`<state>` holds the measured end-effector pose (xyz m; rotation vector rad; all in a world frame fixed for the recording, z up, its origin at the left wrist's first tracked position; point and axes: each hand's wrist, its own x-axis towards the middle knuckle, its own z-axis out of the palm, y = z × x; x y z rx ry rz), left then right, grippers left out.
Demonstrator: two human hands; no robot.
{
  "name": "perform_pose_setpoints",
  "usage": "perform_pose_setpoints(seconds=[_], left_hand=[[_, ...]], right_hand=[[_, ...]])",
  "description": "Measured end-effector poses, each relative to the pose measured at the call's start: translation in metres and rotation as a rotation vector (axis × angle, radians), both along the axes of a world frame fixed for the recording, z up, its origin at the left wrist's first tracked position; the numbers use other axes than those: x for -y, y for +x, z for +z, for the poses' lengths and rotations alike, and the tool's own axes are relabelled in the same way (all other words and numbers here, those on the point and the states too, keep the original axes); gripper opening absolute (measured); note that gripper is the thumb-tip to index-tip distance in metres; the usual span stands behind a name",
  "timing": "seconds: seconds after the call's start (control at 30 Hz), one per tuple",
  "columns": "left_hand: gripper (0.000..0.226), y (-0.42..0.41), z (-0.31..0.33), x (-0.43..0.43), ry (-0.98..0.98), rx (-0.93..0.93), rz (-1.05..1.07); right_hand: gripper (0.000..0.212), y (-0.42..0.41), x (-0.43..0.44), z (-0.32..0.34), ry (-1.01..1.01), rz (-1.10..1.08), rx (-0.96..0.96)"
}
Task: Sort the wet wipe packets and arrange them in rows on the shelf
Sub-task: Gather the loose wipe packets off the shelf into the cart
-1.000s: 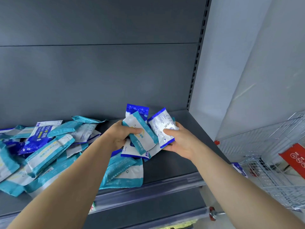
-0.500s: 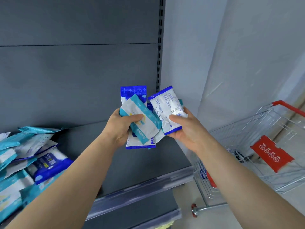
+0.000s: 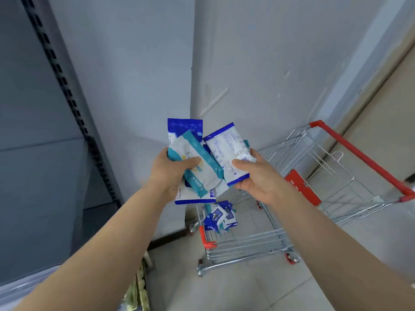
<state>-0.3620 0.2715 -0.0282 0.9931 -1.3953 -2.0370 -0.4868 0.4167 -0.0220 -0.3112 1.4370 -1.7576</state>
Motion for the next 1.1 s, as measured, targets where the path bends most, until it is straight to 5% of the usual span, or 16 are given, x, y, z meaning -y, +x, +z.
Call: perform_pose_setpoints(seconds=[0.2,0.47,0.9,1.1], left_hand=[[0.05,-0.081,-0.085,-0.009,0.115,0.153,-0.049],[0.035,-0.168,-0.221,0.013,0.253,0.326,-0.083],[0.06,-0.21,-0.438,-0.001,0.389,0.631,-0.001],[0.056,-0.209,-0.501,-0.018,0.382,0.784,-0.034]], right_hand=[[0.037,-0.086,-0.011,-0.081,0.19,0.004,0.106],[0.043,-0.182,0.01,-0.218,0.493,0.05,0.169],[0.04,-0.24,0.014,-0.441,0.767,0.359,0.324],[0.038,-0.243,0.008,-0.506,0.919,0.562,0.081]])
